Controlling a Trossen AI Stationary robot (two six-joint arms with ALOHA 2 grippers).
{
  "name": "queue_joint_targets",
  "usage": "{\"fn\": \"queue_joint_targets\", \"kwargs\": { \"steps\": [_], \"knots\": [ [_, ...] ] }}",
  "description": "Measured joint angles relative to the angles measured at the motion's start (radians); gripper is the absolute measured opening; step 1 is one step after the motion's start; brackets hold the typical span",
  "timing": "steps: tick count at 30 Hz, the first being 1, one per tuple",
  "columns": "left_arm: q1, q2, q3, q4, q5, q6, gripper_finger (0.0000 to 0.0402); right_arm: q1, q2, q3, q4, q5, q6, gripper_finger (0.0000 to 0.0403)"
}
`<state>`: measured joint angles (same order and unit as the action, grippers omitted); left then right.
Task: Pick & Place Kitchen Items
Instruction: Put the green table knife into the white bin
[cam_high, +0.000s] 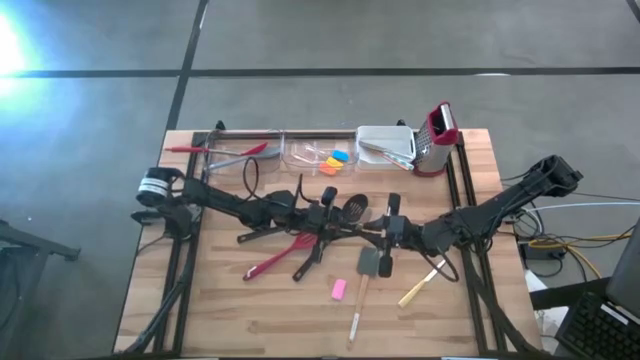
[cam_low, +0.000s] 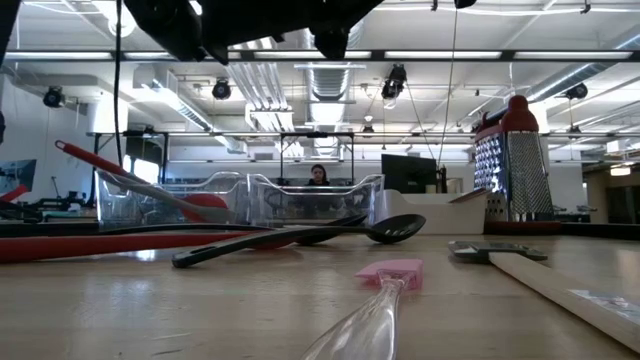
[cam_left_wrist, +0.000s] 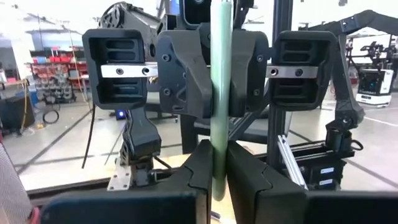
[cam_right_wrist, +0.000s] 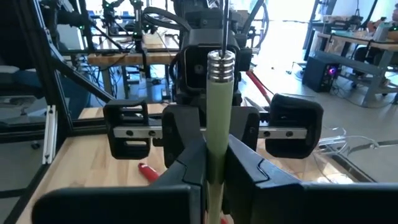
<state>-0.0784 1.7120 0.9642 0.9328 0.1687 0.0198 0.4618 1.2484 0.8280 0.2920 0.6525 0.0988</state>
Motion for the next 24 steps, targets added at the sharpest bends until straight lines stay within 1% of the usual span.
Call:
{"fn": "queue_joint_targets", "kwargs": {
  "steps": [2,5,7,10,12,14,17,20,22,24],
  "knots": [
    [0.005,-0.014,0.000,-0.033,-0.001,-0.016,0.0046,0.000,-0.009,0.000,-0.003,-0.001,-0.008,0.0024],
    [0.010,-0.058,-0.003,-0.146,-0.002,-0.022,0.0096,-0.007,-0.047,-0.001,-0.004,0.004,-0.028,0.0024],
    [0.011,-0.100,-0.003,-0.256,-0.003,-0.014,0.0128,-0.017,-0.076,0.001,-0.021,0.005,-0.034,0.0024],
    [0.012,-0.180,-0.002,-0.421,-0.033,0.015,0.0164,-0.053,-0.119,0.000,-0.133,0.005,-0.009,0.0024],
    [0.013,-0.236,-0.002,-0.528,-0.073,0.044,0.0180,-0.096,-0.149,0.000,-0.220,0.016,0.037,0.0024],
    [0.013,-0.294,-0.003,-0.637,-0.127,0.059,0.0189,-0.154,-0.175,0.000,-0.331,0.029,0.099,0.0024],
    [0.013,-0.383,-0.003,-0.747,-0.202,0.070,0.0192,-0.267,-0.196,0.000,-0.487,0.018,0.189,0.0024],
    [0.013,-0.467,-0.003,-0.834,-0.261,0.089,0.0192,-0.406,-0.203,0.027,-0.626,-0.057,0.247,0.0024],
    [0.013,-0.512,-0.003,-0.878,-0.289,0.090,0.0191,-0.501,-0.183,0.069,-0.727,-0.125,0.264,0.0024],
    [0.013,-0.548,-0.003,-0.911,-0.314,0.090,0.0192,-0.591,-0.145,0.122,-0.858,-0.171,0.264,0.0024]
  ]
}}
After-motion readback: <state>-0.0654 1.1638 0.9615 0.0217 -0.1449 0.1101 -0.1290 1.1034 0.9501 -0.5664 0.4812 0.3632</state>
